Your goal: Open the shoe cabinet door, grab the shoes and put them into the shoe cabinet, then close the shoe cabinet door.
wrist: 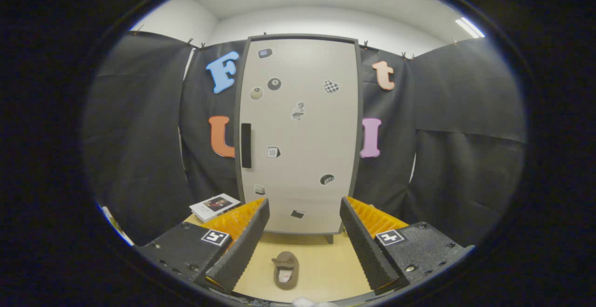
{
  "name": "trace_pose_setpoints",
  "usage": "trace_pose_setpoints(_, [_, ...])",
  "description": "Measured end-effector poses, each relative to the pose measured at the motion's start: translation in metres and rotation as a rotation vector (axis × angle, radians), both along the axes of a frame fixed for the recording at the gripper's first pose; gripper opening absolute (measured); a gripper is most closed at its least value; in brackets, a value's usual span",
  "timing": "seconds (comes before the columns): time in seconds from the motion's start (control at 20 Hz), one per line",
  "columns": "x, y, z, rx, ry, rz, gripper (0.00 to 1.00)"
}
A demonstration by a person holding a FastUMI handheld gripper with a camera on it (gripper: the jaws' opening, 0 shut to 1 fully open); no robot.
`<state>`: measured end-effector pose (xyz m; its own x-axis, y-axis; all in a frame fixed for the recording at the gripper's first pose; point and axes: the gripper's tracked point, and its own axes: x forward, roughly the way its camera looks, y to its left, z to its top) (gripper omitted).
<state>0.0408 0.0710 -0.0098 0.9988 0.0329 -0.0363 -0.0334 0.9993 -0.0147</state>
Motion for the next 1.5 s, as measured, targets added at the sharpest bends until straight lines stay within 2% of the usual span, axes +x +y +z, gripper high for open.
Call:
trace_pose_setpoints(0.25, [0.041, 0.044, 0.007, 0.000, -0.019, 0.043, 0.99])
trace_pose_setpoints(0.75, [0.163, 0.125, 0.020, 0.026, -0.029, 0.135, 0.99])
trace_pose_setpoints(1.05, [0.236, 0.152, 0.028, 0.032, -0.015, 0.140, 0.99])
trace_pose_setpoints(1.25, [0.268, 0.159, 0.026, 0.040, 0.029, 0.132, 0.99])
trace_pose_setpoints(1.4, [0.277, 0.156, 0.027, 0.056, 0.043, 0.113, 0.90])
trace_pose_setpoints(1.5, [0.282, 0.159, 0.025, 0.065, 0.061, 0.117, 0.71])
